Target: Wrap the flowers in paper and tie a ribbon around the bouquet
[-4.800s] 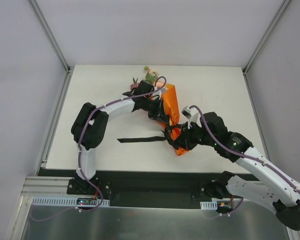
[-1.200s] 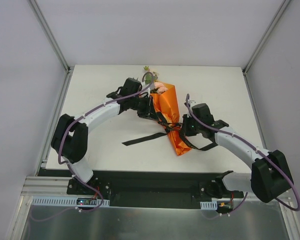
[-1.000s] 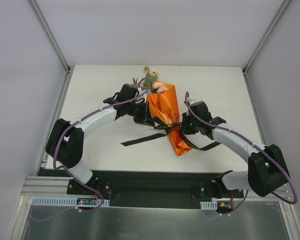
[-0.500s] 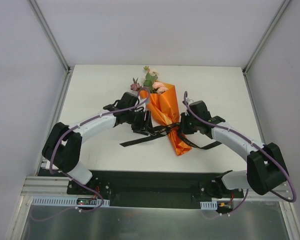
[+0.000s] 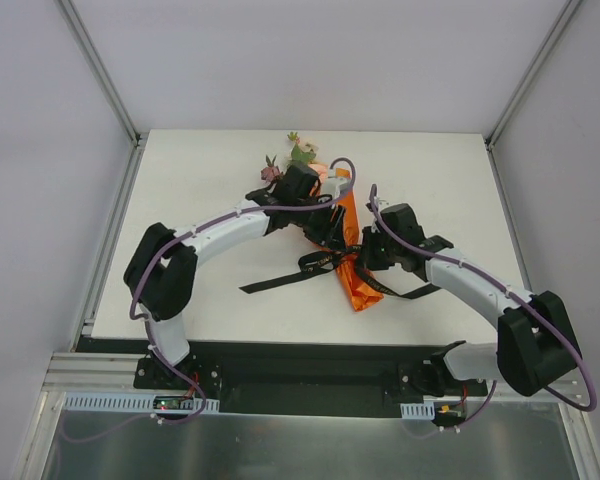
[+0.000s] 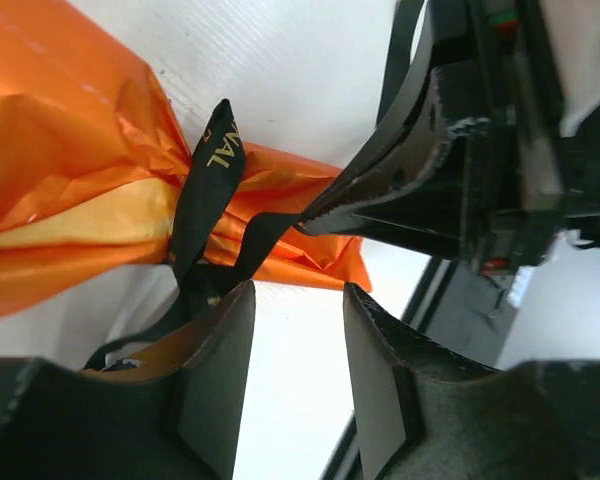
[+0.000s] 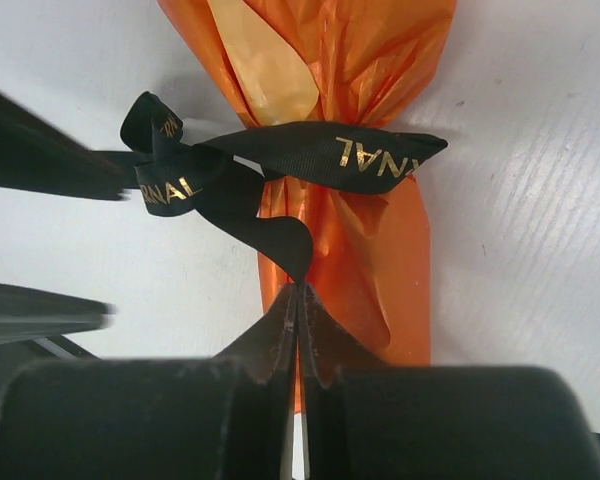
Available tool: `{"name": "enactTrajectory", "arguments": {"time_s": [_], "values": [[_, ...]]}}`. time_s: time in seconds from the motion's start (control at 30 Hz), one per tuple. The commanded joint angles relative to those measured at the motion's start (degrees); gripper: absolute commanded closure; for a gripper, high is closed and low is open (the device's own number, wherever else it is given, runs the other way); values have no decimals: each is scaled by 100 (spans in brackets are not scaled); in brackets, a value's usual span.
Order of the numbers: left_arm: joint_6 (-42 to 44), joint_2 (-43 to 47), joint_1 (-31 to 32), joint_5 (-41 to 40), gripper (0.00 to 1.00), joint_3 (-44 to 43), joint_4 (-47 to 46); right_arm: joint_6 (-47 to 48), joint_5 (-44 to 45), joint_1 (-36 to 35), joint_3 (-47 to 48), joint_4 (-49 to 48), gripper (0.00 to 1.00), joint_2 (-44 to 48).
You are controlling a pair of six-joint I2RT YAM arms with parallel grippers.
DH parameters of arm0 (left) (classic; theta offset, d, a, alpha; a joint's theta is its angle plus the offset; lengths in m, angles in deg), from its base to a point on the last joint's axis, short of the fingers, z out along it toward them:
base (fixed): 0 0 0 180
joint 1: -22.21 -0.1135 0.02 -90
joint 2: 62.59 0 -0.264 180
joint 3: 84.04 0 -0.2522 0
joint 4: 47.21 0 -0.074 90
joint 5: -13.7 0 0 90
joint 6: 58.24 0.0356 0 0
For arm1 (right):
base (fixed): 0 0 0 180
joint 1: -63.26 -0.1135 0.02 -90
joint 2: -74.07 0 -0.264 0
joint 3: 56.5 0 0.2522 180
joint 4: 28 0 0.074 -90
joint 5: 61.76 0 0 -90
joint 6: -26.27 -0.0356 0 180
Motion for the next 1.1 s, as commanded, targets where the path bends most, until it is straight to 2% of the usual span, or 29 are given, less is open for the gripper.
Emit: {"name": "enactTrajectory", "arguments": {"time_s": [0.0,0.2,0.47,0.67,0.8,0.83,0.93,1.07], "values": [[1220,-309,112,6,58,-49,-581,-116,-156,17,-72,-221,99,205],[1810,-591,112,-135,54,-85,-704,-186,-280,87,-204,-308,99,354],[1898,-1180,112,261,52,-216,-696,-362,-394,166,-300,-484,99,267],[1898,-1338,121,-46,53,-339,-704,-512,-455,183,-309,-590,99,214],[1854,-1338,130,-257,62,-340,-705,-608,-464,183,-300,-634,99,179],[1845,-1286,130,-292,70,-313,-705,-669,-482,192,-309,-651,99,161],[1758,-1111,129,-319,86,-226,-748,-792,-455,210,-344,-713,99,91],[1600,-908,130,-284,100,-67,-827,-1170,-561,298,-336,-844,99,-119]]}}
